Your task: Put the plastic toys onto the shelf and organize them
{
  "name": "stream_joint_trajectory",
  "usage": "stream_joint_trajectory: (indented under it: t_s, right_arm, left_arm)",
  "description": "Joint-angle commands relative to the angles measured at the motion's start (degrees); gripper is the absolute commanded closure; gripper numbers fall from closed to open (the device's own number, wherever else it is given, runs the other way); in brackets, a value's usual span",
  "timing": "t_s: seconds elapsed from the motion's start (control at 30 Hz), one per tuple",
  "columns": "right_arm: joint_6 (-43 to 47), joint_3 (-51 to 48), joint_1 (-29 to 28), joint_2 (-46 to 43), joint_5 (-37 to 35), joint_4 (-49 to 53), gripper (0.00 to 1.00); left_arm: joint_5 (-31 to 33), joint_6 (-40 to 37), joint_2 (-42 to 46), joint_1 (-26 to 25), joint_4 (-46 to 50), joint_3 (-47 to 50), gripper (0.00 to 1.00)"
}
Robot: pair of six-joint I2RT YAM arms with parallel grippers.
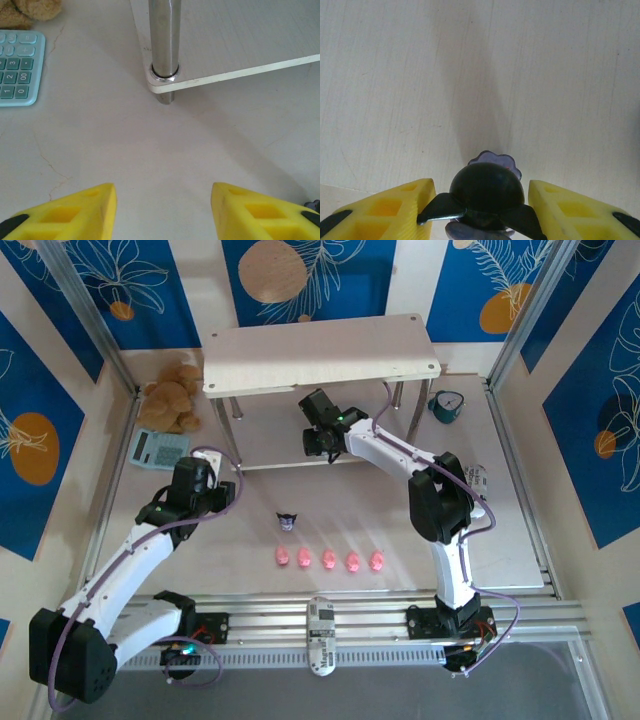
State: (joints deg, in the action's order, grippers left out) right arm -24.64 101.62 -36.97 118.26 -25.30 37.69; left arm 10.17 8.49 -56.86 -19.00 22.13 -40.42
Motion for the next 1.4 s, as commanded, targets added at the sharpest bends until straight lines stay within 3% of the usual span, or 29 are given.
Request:
stream_joint_trajectory:
  t_s: [0.0, 0.53, 1.37]
  right_arm:
    - [0.8, 2.1, 1.4, 1.6, 0.5, 0.0, 0.5]
    - [0.5, 4.3, 2.3, 3.1, -0.8, -0.6, 0.41]
    - [-0.8, 3.4, 2.0, 3.3, 2.1, -1.0, 0.38]
  left_arm:
    - [0.7, -0.8, -0.2, -0.5, 1.4, -1.3, 0.46]
    - [0.7, -0.8, 0.0, -0.5, 1.5, -1.3, 0.46]
    - [1.0, -0.9, 0.1, -0.4, 1.6, -1.4, 0.46]
